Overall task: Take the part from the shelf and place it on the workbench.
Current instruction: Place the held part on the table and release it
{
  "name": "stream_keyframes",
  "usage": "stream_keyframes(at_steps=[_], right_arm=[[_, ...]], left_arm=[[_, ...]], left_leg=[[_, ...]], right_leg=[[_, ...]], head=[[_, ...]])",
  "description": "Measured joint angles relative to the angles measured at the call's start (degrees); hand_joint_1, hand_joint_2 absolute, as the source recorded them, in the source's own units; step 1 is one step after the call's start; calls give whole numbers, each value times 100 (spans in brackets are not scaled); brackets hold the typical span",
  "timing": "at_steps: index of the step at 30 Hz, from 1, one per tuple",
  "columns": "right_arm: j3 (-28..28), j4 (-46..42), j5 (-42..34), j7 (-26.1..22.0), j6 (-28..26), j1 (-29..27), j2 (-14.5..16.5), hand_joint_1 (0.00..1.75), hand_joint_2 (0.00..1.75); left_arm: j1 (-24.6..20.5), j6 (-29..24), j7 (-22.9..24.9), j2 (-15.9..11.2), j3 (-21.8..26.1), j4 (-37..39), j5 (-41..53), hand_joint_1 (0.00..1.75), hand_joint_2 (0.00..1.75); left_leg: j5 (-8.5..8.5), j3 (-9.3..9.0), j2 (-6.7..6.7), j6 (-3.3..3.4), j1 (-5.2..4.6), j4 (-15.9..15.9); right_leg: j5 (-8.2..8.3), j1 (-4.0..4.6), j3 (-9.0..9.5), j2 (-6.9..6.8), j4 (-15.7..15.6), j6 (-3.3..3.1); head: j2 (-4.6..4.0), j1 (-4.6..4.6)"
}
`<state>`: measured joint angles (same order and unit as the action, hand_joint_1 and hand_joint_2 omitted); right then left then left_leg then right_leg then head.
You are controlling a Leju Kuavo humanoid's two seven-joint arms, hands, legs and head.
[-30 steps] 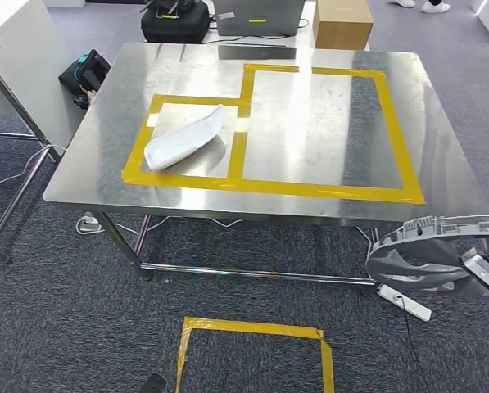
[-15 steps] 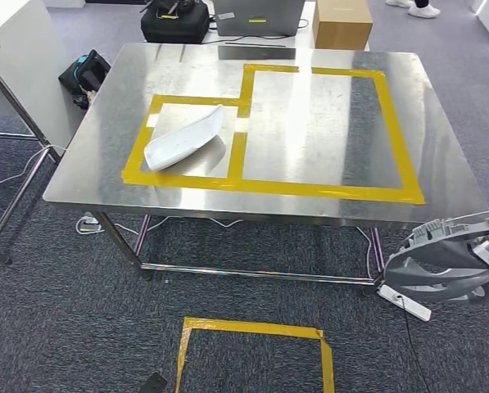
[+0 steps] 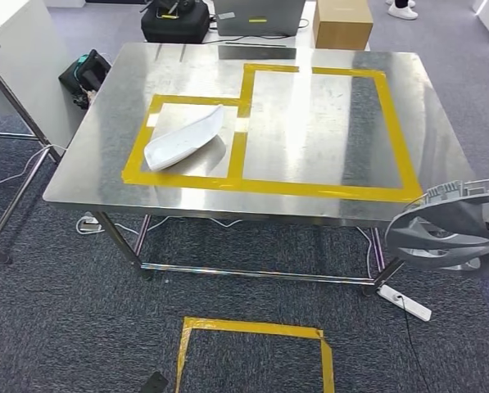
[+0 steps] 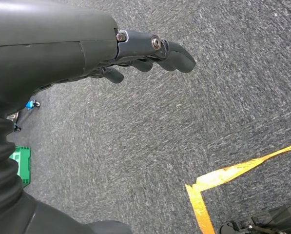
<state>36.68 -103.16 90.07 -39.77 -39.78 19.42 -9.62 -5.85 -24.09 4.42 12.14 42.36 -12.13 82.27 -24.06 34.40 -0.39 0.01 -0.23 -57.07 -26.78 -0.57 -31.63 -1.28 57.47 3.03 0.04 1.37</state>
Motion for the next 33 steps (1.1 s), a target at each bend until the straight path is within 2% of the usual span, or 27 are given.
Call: stream_keyframes(at_steps=[21, 33], right_arm=[[-225, 289, 0, 0, 0, 520, -281, 175, 175], [-346, 371, 0, -1, 0, 535, -295, 175, 175]], left_arm=[[-10, 7, 84, 8, -40, 0, 51, 0, 175], [-11, 2, 105, 7, -50, 0, 33, 0, 175]], left_leg=[[1, 0, 0, 1, -2, 0], [1, 1, 0, 1, -2, 0]], right_leg=[[3, -2, 0, 0, 0, 5], [4, -2, -1, 0, 0, 6]], head=[[0, -1], [0, 0]])
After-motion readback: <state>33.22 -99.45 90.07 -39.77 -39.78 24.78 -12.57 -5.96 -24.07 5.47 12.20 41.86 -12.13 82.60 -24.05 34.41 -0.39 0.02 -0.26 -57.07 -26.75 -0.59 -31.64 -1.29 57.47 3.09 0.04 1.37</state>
